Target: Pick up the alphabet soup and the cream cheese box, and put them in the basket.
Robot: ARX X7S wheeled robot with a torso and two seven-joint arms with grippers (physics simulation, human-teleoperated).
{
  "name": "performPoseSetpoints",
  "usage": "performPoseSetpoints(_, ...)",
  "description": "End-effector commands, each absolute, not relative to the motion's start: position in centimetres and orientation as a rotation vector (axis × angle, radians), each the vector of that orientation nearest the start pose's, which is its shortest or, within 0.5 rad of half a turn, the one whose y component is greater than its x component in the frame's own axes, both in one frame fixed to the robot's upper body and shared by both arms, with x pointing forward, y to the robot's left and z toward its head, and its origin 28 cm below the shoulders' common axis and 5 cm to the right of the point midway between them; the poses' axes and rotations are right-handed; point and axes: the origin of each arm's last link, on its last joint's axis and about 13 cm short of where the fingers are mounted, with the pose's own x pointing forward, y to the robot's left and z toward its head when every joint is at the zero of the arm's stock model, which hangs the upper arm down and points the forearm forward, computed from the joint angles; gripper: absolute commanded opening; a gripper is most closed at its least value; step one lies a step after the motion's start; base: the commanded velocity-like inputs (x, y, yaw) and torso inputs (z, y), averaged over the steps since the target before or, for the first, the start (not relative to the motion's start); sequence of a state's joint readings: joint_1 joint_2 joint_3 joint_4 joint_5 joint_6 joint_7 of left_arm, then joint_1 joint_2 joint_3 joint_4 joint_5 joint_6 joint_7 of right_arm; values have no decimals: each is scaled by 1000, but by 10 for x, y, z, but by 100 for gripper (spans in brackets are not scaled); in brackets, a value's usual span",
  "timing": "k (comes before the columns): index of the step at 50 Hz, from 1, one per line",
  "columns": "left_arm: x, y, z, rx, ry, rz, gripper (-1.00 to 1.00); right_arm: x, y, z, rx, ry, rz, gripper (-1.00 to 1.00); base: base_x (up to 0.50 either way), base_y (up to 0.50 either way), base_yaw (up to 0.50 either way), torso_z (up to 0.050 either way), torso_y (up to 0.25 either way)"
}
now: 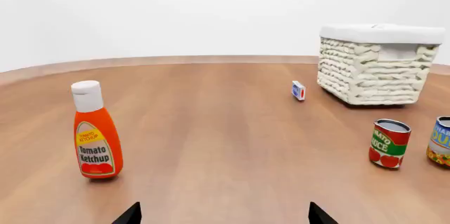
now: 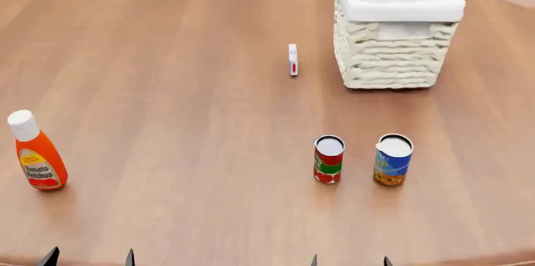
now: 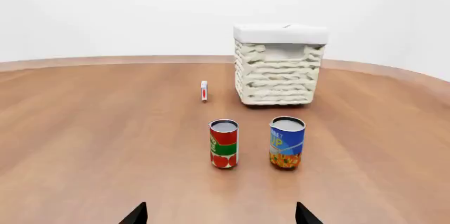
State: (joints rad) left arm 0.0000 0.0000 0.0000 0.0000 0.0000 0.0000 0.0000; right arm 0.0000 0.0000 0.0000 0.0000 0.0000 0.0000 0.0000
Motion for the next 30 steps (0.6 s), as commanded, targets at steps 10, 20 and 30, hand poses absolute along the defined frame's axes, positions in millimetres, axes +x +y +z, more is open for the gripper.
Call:
performPoseSetpoints(10,210,206,12,9,3,-1,100,210,-94,14,-27,18,9,100,0,0,0,0,0)
performPoseSetpoints(20,222,206,58,-9,-14,-13,100,215,-97,60,-38,-18,46,100,0,0,0,0,0)
performPoseSetpoints(30,252,206,165,-89,-150,-47,100,233,-110,163,-131,-90,44,100,0,0,0,0,0)
